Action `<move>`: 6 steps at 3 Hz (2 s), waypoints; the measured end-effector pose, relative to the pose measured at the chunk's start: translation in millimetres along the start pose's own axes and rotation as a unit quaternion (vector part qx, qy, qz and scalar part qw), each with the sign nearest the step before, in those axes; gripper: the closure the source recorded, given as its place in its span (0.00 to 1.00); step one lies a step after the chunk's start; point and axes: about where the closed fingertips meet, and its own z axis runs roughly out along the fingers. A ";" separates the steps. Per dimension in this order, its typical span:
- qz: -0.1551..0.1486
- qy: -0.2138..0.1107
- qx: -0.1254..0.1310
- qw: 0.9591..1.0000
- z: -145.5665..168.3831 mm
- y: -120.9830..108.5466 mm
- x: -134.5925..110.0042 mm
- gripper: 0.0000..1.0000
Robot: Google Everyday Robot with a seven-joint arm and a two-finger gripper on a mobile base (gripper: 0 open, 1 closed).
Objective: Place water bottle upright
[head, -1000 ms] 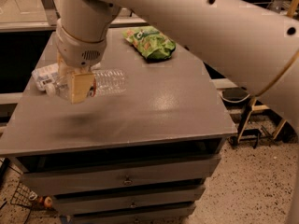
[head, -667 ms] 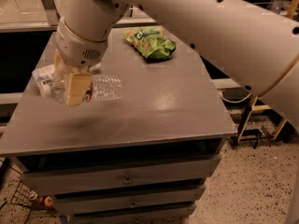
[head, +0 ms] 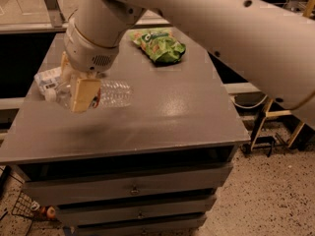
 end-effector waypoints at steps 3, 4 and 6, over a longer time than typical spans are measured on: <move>0.090 -0.153 0.238 0.955 -73.5 9.3 39.9 1.00; 0.088 -0.152 0.236 0.956 -72.4 9.1 38.6 1.00; 0.163 -0.236 0.258 0.923 -97.7 -15.6 59.9 1.00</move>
Offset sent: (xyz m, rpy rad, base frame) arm 0.0184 -0.0849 0.0416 0.5625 -0.0995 -0.3246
